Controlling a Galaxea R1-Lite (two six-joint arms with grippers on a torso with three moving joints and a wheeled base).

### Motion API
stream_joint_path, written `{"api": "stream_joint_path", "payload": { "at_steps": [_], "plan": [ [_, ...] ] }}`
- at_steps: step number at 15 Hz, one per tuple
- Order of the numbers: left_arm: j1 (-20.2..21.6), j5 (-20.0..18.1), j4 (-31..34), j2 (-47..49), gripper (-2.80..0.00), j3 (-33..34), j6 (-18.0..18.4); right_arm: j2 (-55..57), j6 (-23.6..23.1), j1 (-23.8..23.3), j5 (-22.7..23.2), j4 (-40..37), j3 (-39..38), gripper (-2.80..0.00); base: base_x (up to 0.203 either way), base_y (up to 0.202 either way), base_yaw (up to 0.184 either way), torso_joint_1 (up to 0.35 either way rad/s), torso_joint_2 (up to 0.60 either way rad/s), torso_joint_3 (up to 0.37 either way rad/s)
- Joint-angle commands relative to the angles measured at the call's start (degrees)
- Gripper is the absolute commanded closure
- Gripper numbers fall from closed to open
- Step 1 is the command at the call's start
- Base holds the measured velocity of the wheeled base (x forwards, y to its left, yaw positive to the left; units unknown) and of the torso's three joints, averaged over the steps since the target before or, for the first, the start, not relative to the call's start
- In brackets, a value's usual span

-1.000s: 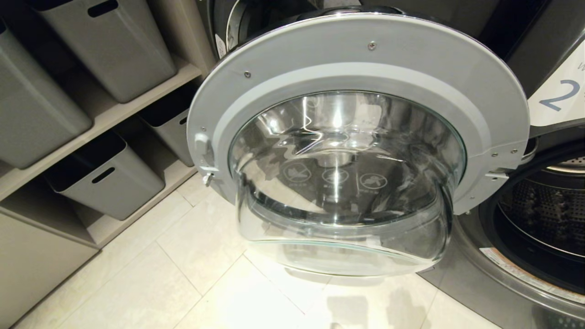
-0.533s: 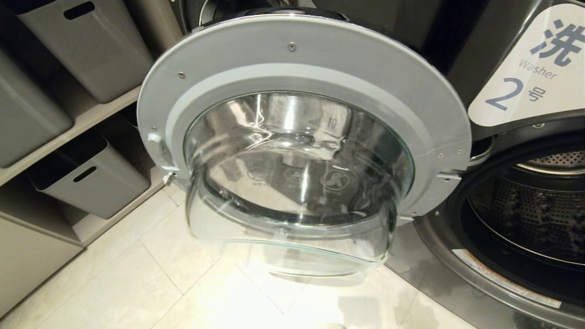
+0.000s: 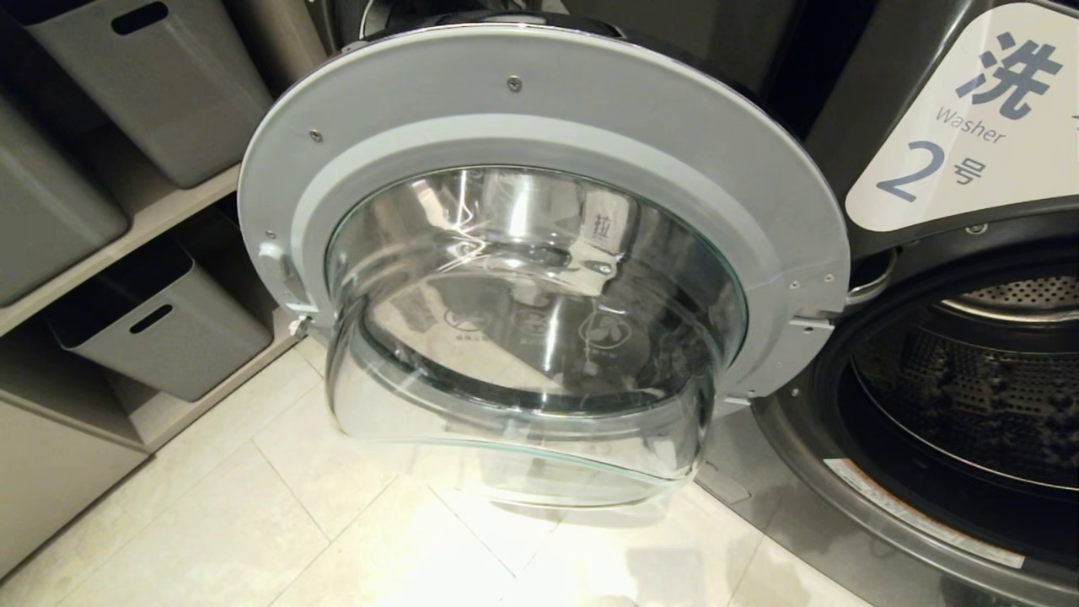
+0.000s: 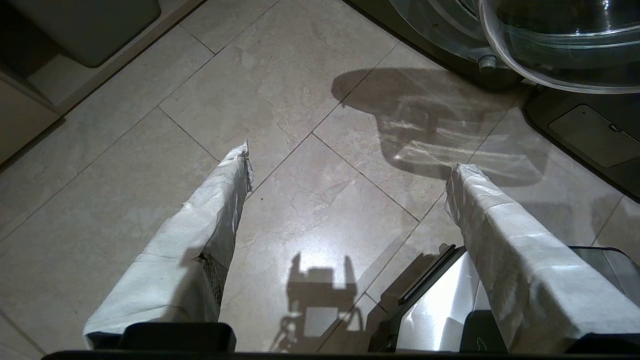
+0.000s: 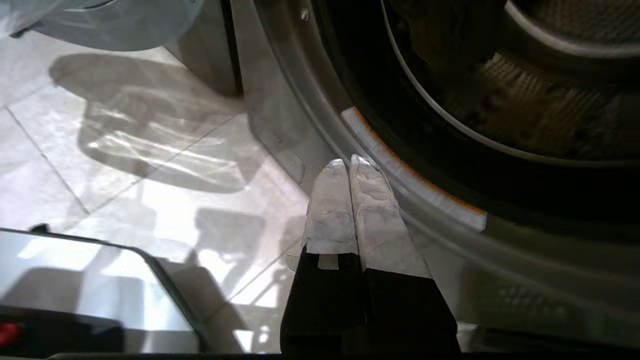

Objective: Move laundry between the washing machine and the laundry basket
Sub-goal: Pick a cloth and place it into the basket

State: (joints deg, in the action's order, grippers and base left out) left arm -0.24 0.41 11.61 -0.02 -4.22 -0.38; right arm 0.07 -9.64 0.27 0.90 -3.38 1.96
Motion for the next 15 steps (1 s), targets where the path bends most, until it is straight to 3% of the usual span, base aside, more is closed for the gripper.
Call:
{"api": "stream_joint_path", "payload": {
  "at_steps": [1,4,8,12,15],
  "plan": [
    [0.0,0.0,0.1,-0.1,-2.8,0.0,0.0,1.6,-3.4,0.0,0.2,-1.3,4.6,0.0,0.0,0.0,0.0,0.0,0.0,0.0],
    [0.0,0.0,0.1,-0.1,-2.8,0.0,0.0,15.4,-3.4,-0.7,0.2,-9.1,16.2,0.0,0.0,0.0,0.0,0.0,0.0,0.0],
    [0.0,0.0,0.1,-0.1,-2.8,0.0,0.0,38.5,0.5,-2.3,1.0,-10.9,17.7,0.0,0.0,0.0,0.0,0.0,0.0,0.0],
    [0.0,0.0,0.1,-0.1,-2.8,0.0,0.0,57.8,3.8,-2.7,1.5,11.4,7.4,0.0,0.0,0.0,0.0,0.0,0.0,0.0],
    [0.0,0.0,0.1,-0.2,-2.8,0.0,0.0,73.1,11.1,-2.9,-2.4,24.9,7.6,0.0,0.0,0.0,0.0,0.0,0.0,0.0]
  ]
}}
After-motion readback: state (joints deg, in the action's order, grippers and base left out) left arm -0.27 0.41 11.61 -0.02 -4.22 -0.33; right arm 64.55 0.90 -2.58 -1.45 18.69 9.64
